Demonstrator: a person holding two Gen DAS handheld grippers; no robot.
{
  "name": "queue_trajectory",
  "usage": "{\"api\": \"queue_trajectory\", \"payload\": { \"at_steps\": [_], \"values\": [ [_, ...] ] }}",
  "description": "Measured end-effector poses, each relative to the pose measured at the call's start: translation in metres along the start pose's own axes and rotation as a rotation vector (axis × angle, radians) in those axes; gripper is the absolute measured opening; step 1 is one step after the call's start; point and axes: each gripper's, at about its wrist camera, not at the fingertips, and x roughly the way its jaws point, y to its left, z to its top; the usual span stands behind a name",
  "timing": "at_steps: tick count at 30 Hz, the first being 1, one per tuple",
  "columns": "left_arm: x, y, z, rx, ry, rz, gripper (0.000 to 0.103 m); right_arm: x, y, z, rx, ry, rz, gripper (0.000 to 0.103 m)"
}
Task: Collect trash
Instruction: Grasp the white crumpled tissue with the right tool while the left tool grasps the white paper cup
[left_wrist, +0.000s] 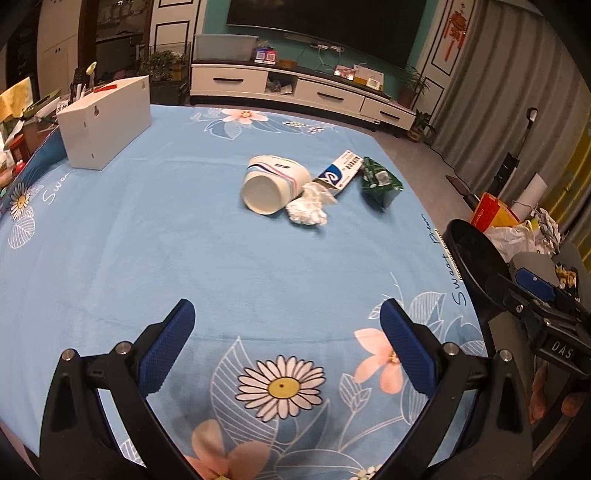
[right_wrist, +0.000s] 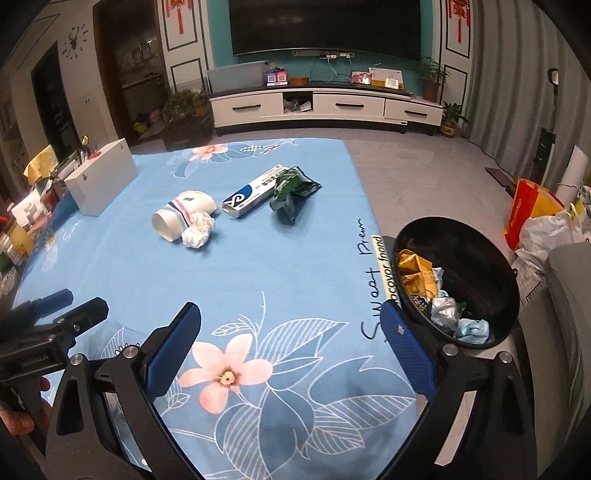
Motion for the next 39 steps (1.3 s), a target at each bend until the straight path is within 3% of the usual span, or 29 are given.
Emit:
{"api": "queue_trajectory", "payload": {
  "at_steps": [26,39],
  "values": [
    [0.043,0.034,0.023,-0.042,0.026,0.026,0.100,0.060,0.026,0.027,-0.017,0.036,0.056,0.096],
    [0.076,0.062,0.046,-0.139,0.029,-0.116,0.100,0.106,0.059,0.030,-0.133,0.043,0.169,0.096]
  ]
}}
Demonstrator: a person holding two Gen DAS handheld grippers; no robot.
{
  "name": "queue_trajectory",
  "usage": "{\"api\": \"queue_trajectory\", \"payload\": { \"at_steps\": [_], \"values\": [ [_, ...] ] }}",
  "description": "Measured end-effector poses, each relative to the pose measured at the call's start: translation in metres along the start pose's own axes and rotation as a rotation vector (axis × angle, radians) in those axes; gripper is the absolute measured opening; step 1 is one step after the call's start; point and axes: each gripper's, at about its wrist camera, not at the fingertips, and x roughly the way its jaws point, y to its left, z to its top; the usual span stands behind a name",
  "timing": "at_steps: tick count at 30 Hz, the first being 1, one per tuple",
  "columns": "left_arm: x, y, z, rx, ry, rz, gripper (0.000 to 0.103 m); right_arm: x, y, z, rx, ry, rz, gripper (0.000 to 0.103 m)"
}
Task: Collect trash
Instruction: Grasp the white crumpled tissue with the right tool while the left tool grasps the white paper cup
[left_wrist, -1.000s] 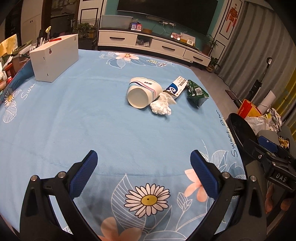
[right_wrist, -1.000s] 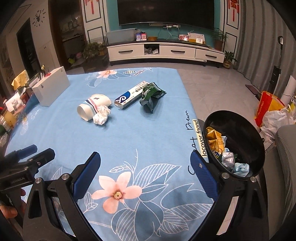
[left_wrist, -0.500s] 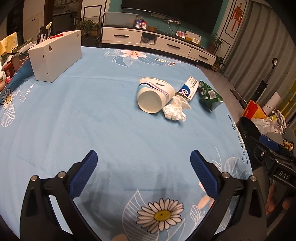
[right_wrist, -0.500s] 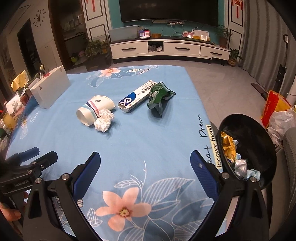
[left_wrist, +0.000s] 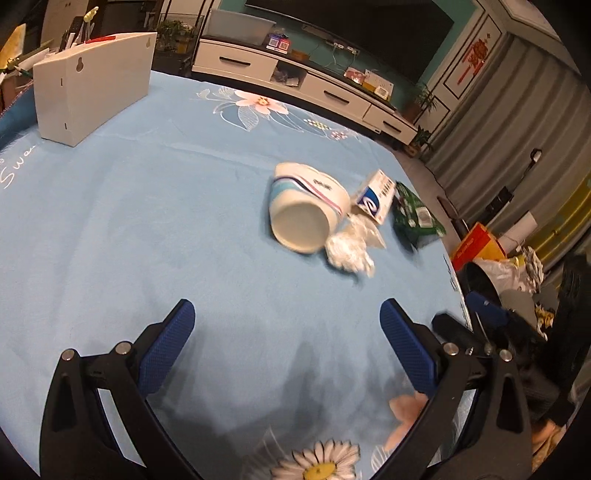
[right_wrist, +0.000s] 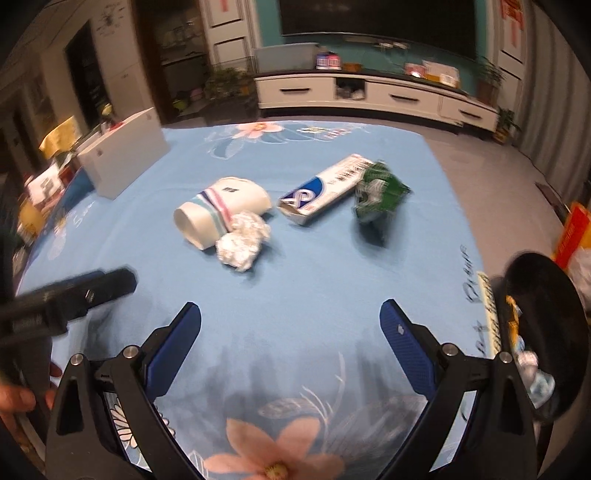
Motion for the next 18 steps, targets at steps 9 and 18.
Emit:
{"api": "queue_trajectory", "payload": {
  "at_steps": [9,18],
  "values": [
    [0.037,0.003,0.043,-0.028,0.011,-0.065,0.099,0.045,0.016,0.023,-0.075,0.011,0.132,0.077],
    [0.080,-0.009,0.068,0.028,0.068,-0.115,0.085,0.078,0.017,0.043,-0.098,0.044,0.185,0.047]
  ]
}}
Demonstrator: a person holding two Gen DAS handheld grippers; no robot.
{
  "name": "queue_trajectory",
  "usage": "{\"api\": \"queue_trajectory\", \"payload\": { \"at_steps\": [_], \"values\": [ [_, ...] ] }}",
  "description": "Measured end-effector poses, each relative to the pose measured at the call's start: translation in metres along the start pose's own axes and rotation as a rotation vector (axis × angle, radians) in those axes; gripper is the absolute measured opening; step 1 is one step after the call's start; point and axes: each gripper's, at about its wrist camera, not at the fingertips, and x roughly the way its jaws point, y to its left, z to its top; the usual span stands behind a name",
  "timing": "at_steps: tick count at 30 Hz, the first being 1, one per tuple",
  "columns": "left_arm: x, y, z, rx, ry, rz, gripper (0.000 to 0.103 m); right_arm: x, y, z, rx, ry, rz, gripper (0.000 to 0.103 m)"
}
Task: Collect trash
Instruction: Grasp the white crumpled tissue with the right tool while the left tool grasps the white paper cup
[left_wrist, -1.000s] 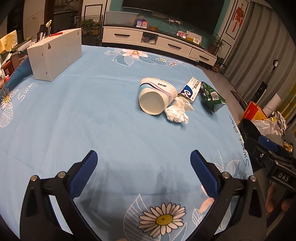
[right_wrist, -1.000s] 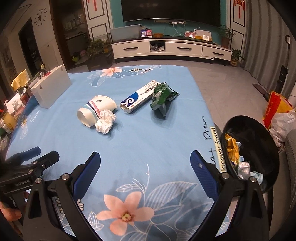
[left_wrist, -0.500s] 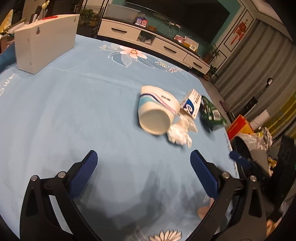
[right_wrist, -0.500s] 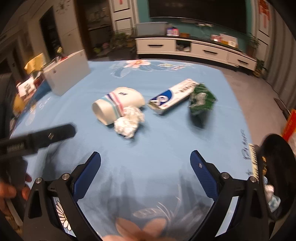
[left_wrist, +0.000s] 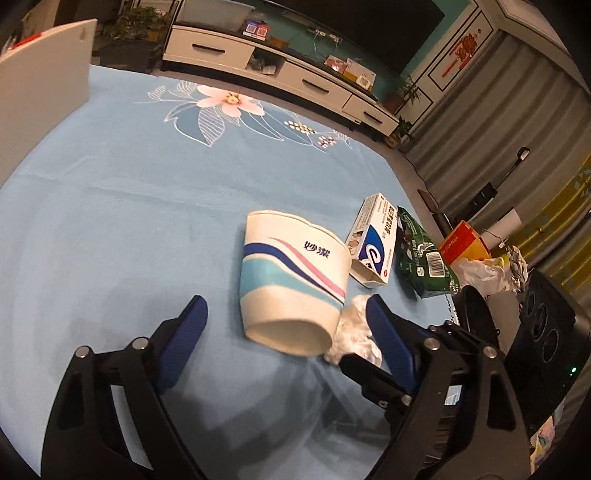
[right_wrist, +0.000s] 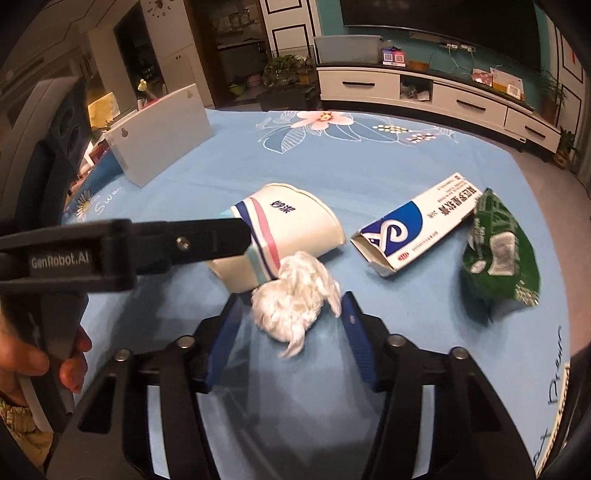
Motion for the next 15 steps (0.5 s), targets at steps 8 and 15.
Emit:
{"api": "queue_trajectory", "payload": {
  "at_steps": [8,15],
  "values": [
    [0.016,-0.005,0.000,0.044,0.022,0.033,0.074,-0.022,-0.014,-0.010,0.043,-0.031,-0.050,0.016],
    [0.020,-0.008,-0.001,0.045,0.019,0.022,0.067,-0.061,-0.034,-0.031,0.106,-0.070,-0.066,0.016]
  ]
}}
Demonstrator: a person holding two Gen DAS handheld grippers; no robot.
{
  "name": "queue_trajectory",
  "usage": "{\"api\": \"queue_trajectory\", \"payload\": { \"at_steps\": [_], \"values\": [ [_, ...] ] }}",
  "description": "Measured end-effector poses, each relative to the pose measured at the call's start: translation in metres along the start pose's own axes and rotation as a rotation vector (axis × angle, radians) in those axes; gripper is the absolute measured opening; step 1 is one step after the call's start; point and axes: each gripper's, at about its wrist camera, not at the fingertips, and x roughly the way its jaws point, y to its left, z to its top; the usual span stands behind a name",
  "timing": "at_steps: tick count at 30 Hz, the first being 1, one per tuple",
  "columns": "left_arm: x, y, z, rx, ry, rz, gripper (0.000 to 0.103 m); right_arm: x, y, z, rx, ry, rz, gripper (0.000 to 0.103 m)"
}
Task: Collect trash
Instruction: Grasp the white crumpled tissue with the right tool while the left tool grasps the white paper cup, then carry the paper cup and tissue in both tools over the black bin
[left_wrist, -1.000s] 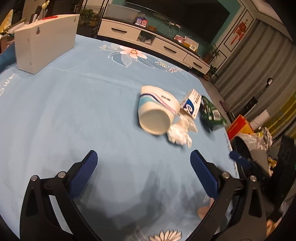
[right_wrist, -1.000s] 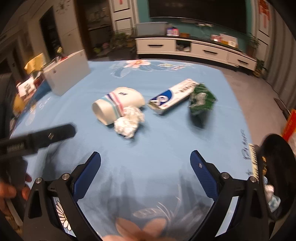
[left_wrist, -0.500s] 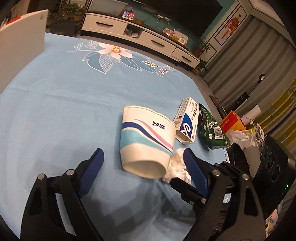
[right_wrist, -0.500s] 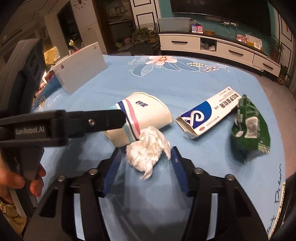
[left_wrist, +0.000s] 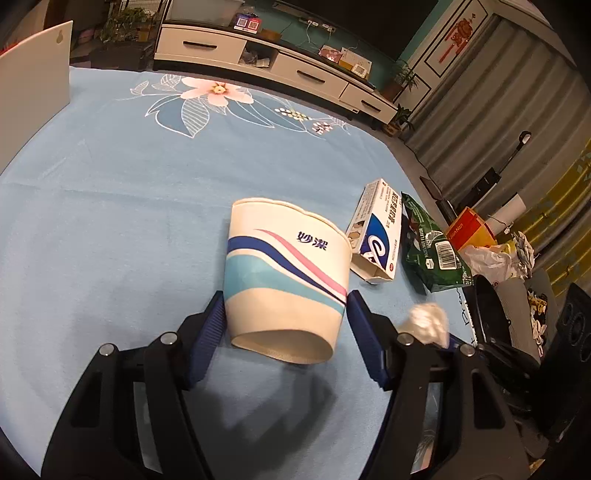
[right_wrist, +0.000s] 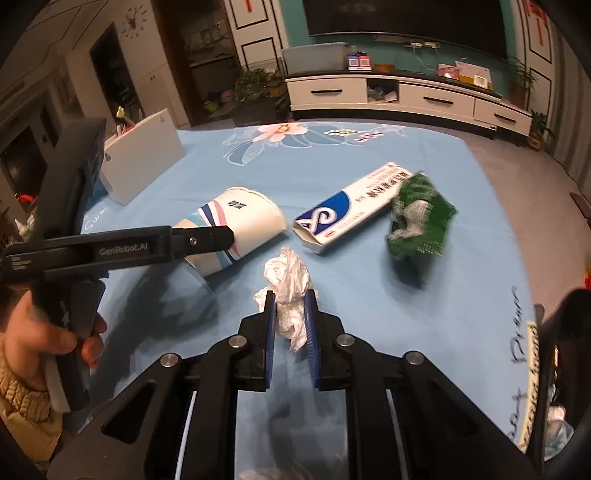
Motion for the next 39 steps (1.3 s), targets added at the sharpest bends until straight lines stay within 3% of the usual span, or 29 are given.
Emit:
{"api": "queue_trajectory", "payload": {
  "at_steps": [12,23,39],
  "values": [
    [-0.041,-0.019,-0.020,0.027,-0.064,0.025,0.066,-0.037,-0.010,-0.012,0.045,-0.029,-0.029,0.016],
    [-0.095,-0.067,-0.055,0.110,-0.116,0.025,0.066,-0.088,-0.021,-0.032,0.084,-0.071,-0.071,0.016],
    [-0.138,-0.141,-0.092,0.248,-0.162,0.007,0.067,-0.160,-0.041,-0.054,0.136,-0.177,-0.121,0.016]
  ]
}}
